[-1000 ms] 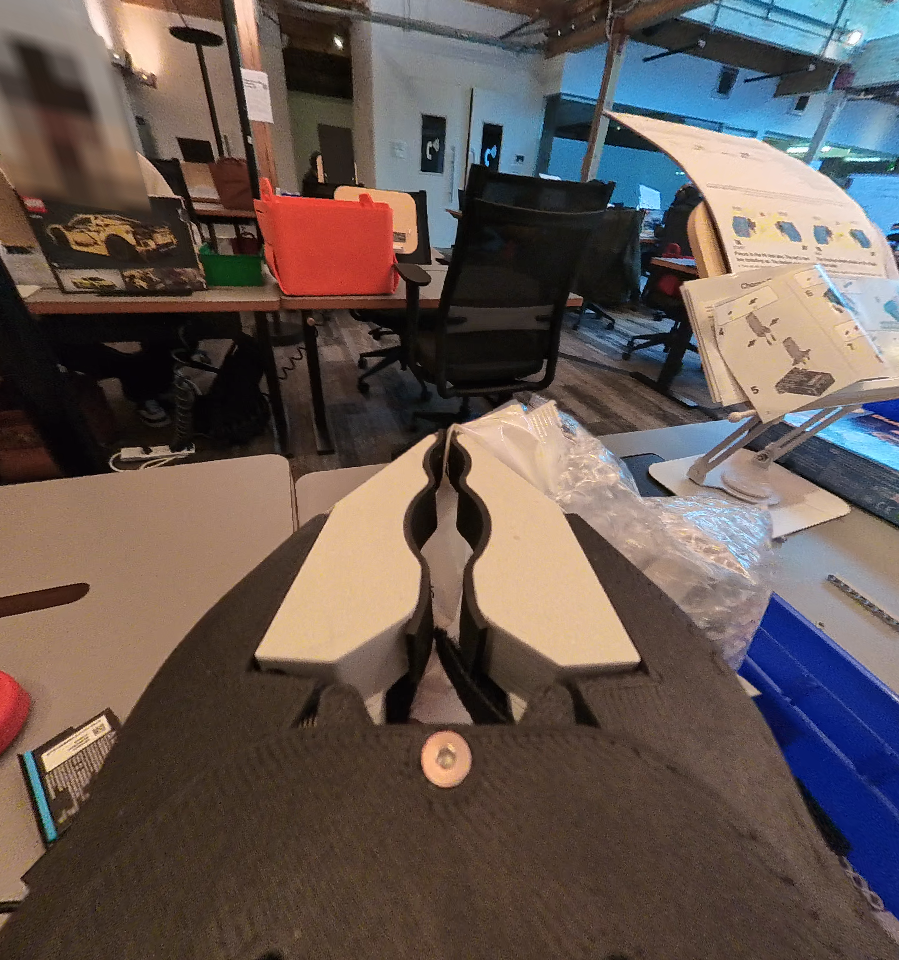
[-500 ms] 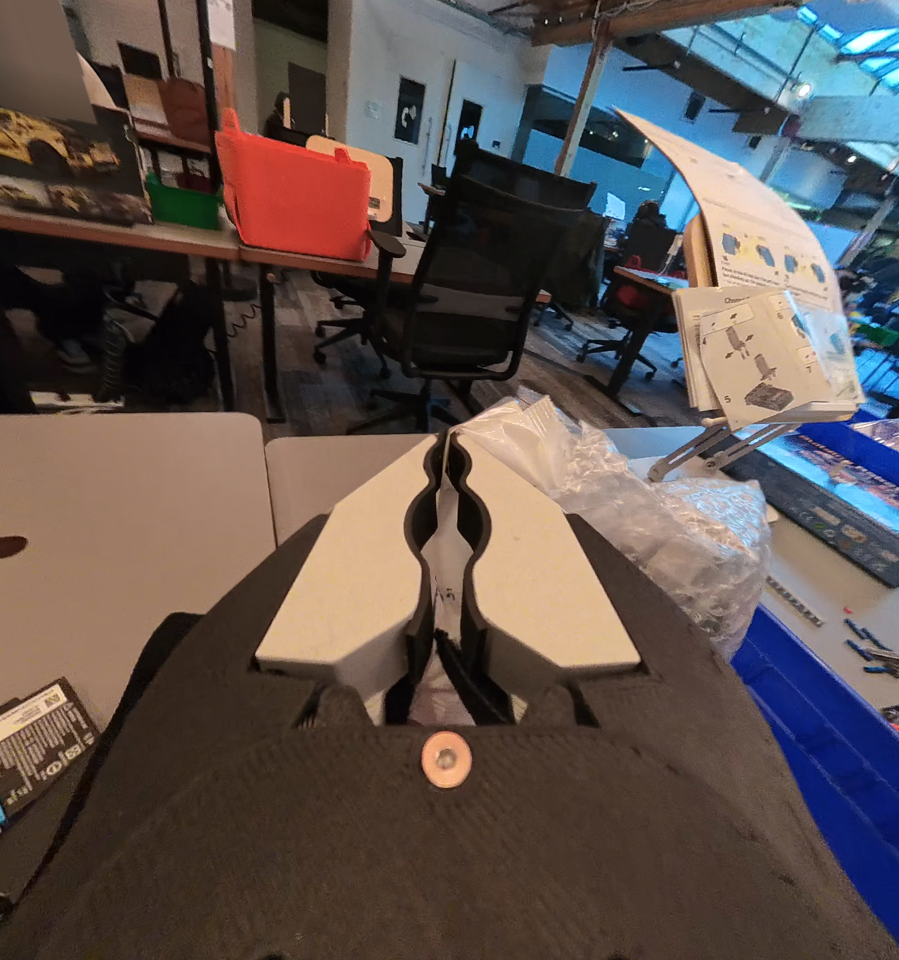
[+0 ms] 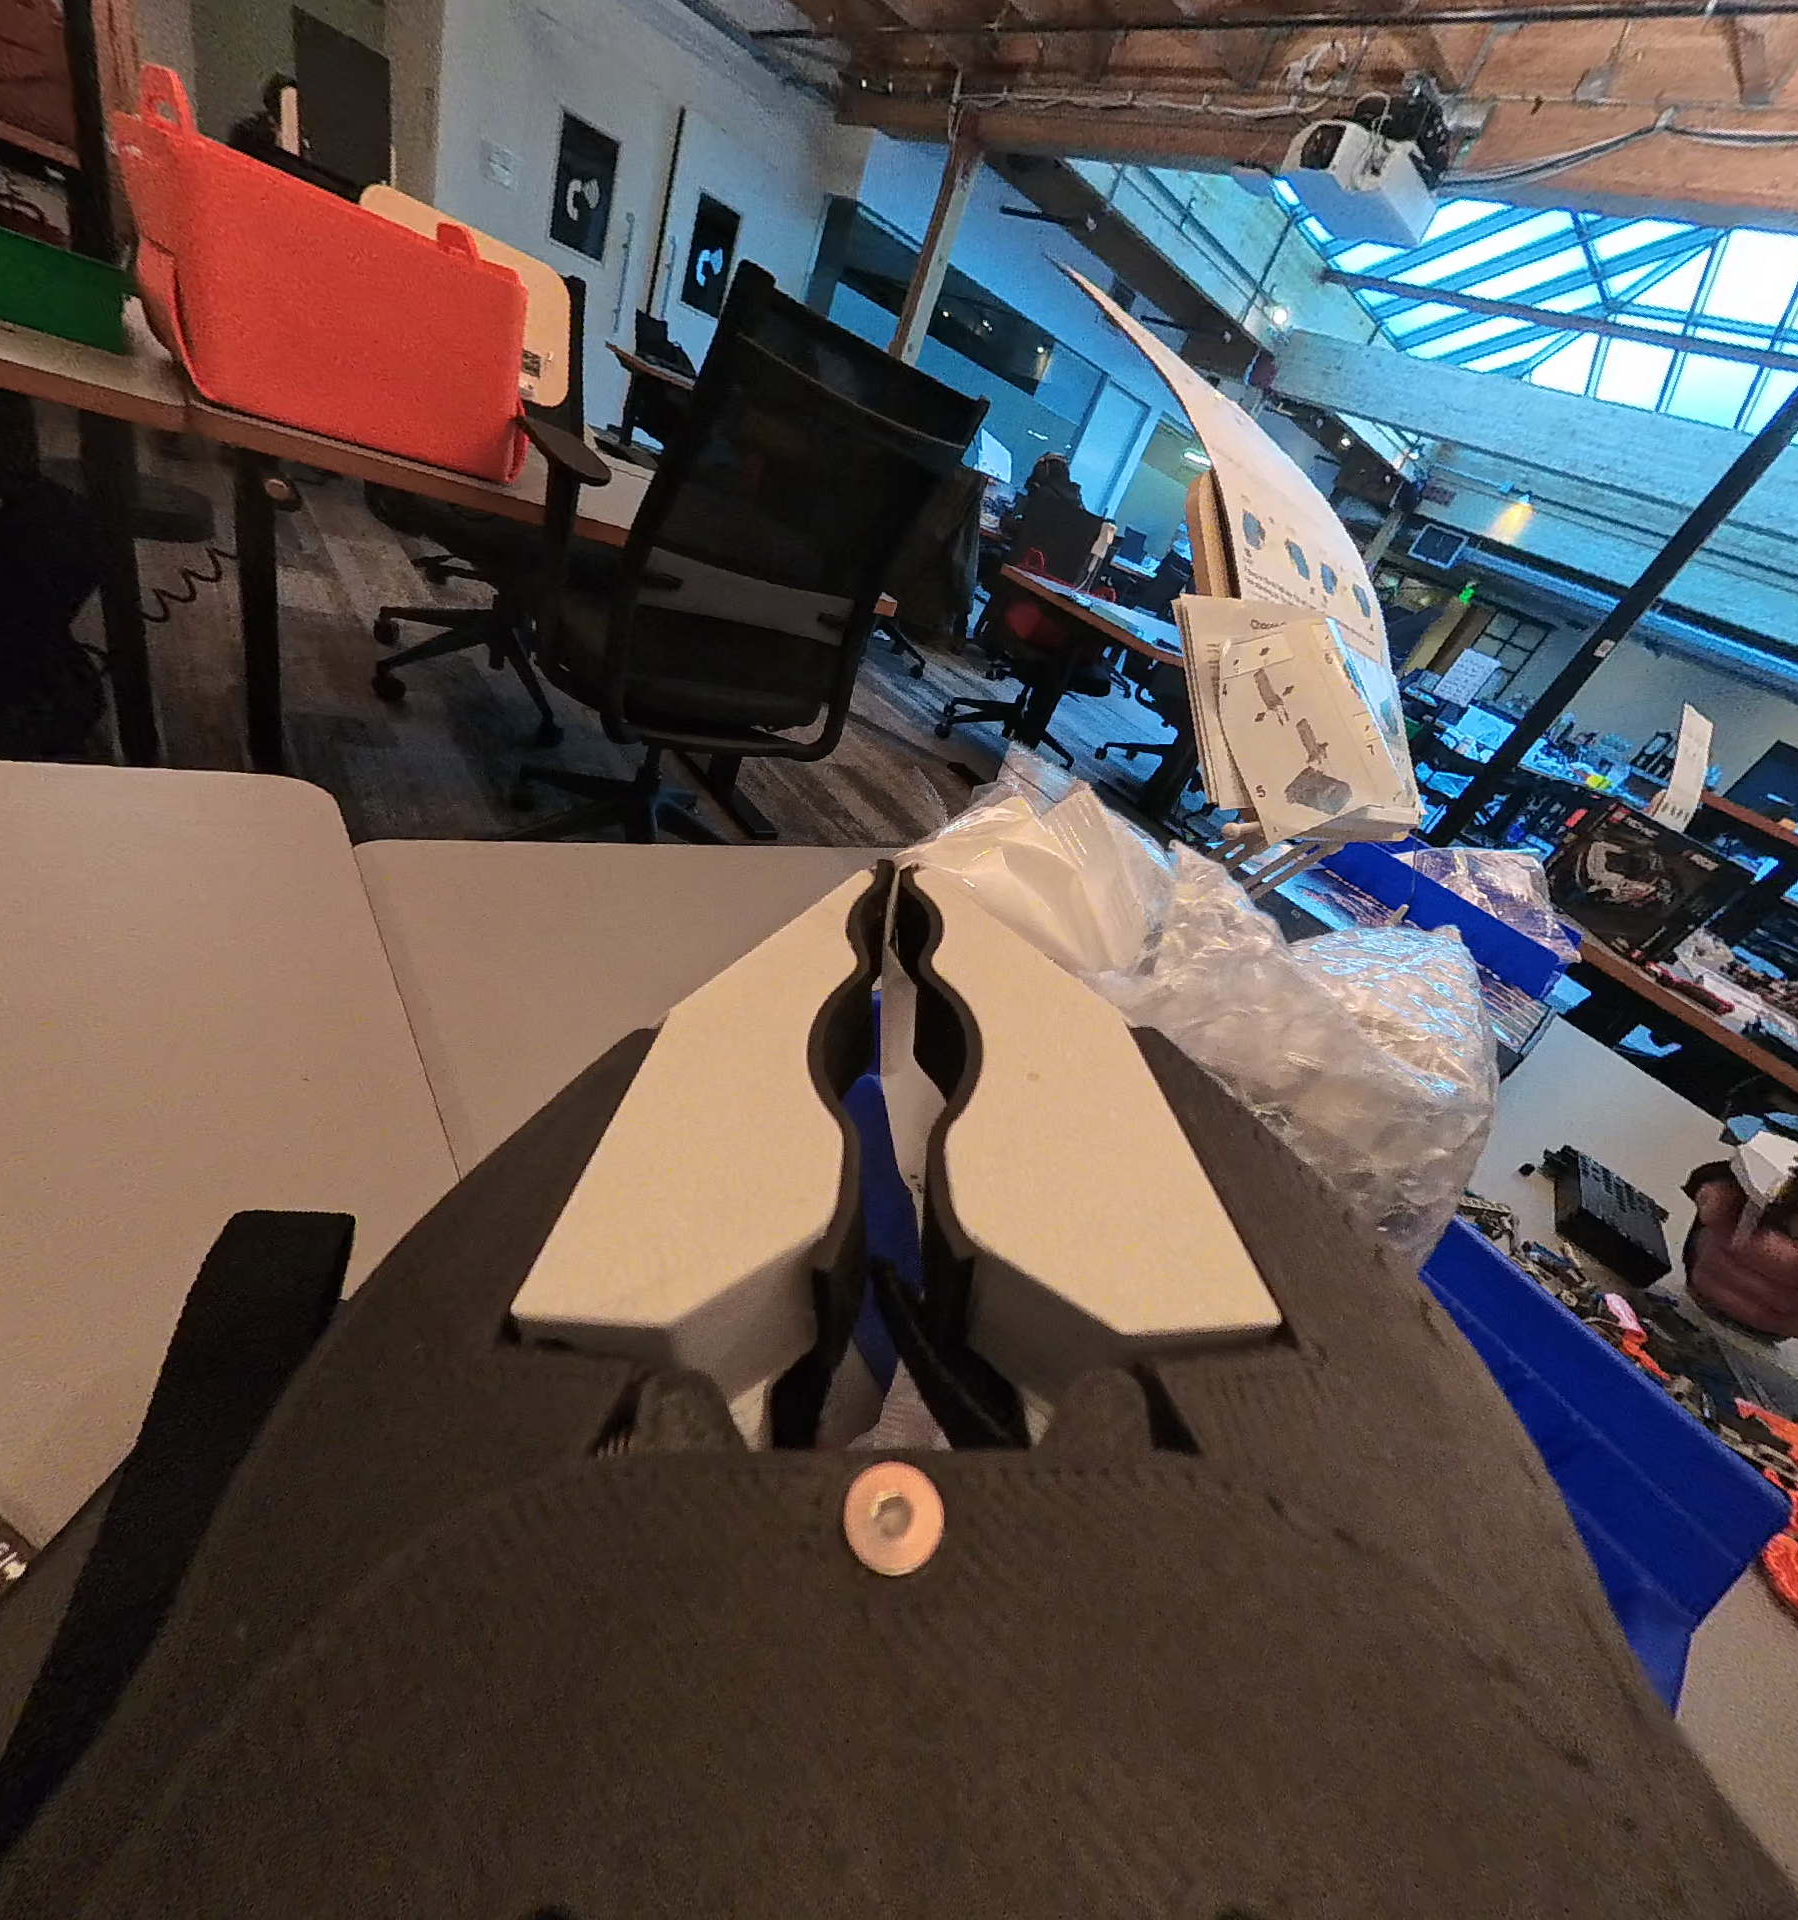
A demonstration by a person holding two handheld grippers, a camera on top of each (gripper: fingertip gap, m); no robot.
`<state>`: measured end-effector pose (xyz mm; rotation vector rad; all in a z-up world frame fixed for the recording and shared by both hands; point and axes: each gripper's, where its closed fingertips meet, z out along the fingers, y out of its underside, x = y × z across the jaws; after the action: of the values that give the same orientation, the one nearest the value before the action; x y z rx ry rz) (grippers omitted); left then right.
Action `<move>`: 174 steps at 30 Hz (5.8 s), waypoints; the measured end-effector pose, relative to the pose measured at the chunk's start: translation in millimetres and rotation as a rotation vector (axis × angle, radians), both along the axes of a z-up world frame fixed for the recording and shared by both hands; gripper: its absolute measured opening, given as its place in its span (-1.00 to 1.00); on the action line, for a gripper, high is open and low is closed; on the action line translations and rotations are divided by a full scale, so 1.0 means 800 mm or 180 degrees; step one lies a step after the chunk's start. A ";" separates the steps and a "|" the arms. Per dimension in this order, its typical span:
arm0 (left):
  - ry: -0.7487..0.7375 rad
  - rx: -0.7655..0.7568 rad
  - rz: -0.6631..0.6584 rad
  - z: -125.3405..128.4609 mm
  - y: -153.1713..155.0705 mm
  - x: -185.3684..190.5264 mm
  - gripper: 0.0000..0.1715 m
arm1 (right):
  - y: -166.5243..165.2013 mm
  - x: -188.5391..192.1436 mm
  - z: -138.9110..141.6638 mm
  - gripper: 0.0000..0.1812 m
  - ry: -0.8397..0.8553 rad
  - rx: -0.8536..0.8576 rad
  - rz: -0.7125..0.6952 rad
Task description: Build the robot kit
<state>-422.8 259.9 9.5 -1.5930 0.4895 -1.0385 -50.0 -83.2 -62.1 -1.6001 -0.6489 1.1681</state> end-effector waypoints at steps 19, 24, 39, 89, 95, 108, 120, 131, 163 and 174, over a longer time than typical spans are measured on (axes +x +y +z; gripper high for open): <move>-0.0039 -0.0036 -0.0040 -0.005 0.000 -0.006 -1.00 | -0.002 -0.001 -0.003 -0.77 -0.0035 -0.0010 0.0033; -0.0007 -0.0086 0.0016 -0.009 0.003 -0.008 -1.00 | -0.002 -0.001 -0.005 -0.77 -0.0052 -0.0015 0.0039; 0.0362 -0.0041 0.0128 0.000 -0.008 0.009 -1.00 | -0.001 -0.002 -0.013 -0.77 -0.0117 -0.0055 0.0060; 0.2113 0.0566 -0.0039 -0.002 -0.060 0.082 -0.74 | -0.005 -0.005 -0.025 -0.77 -0.0148 -0.0090 0.0176; 0.2129 0.0443 -0.0678 -0.006 -0.106 0.104 -0.93 | -0.006 -0.005 -0.023 -0.77 -0.0161 -0.0075 0.0186; 0.2222 0.0478 -0.2950 -0.033 -0.291 0.137 -0.73 | -0.010 -0.004 -0.017 -0.77 -0.0158 -0.0014 0.0198; 0.2326 0.0784 -0.2300 -0.006 -0.262 0.136 -0.59 | -0.014 -0.006 -0.016 -0.77 -0.0192 0.0016 0.0228; 0.3367 0.0115 -0.1498 -0.113 -0.174 0.155 -0.07 | -0.014 -0.008 -0.019 -0.77 -0.0235 0.0005 0.0239; 0.0373 0.0533 -0.1558 0.072 -0.158 0.145 -1.00 | -0.023 -0.016 -0.002 -0.77 -0.0139 0.0111 0.0328; 0.0299 0.0830 -0.1872 0.111 -0.228 0.195 -1.00 | -0.002 -0.018 0.004 -0.59 -0.0169 0.0109 -0.0035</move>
<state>-266.9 77.2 98.0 -1.2914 1.1566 -1.2696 -64.4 -84.9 -59.2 -1.6083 -0.6900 1.1042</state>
